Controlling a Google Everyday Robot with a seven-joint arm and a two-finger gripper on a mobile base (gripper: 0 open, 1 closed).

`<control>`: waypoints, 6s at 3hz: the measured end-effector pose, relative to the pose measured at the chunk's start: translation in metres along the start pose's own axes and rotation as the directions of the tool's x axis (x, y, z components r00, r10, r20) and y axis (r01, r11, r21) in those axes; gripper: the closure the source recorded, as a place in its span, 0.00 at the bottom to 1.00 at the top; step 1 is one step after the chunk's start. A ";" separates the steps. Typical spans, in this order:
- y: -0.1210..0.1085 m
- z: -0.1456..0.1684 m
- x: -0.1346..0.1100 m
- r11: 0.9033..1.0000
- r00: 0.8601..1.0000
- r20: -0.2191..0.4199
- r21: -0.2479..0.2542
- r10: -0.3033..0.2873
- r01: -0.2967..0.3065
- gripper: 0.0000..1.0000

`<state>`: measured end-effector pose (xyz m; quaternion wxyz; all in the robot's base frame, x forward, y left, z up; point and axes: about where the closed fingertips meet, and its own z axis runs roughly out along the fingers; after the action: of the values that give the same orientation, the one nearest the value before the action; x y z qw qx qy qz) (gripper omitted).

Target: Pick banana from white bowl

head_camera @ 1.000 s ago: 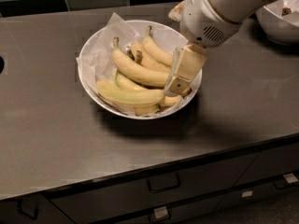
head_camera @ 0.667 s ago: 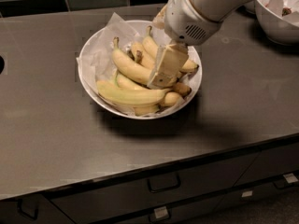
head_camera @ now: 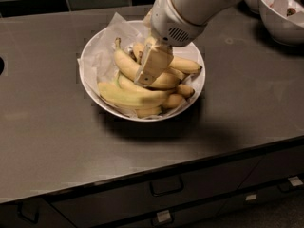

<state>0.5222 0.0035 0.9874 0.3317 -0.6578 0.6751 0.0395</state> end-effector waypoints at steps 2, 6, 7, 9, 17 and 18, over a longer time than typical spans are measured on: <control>-0.006 0.022 -0.005 0.995 0.999 -0.002 0.094 0.044 -0.044 0.19; -0.007 0.055 -0.011 0.997 0.994 -0.070 0.006 0.080 -0.080 0.31; -0.006 0.056 -0.009 0.996 0.992 -0.093 -0.012 0.086 -0.088 0.34; -0.006 0.058 -0.007 0.994 0.987 -0.129 -0.041 0.093 -0.099 0.33; -0.009 0.072 0.002 0.989 0.980 -0.162 -0.070 0.119 -0.132 1.00; -0.009 0.072 0.002 0.989 0.980 -0.162 -0.070 0.119 -0.132 1.00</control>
Offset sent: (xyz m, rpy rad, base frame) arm 0.0252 0.0226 -0.0259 0.0217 -0.0743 -0.1189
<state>0.5588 0.0357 0.9339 0.2475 -0.6278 0.7371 0.0354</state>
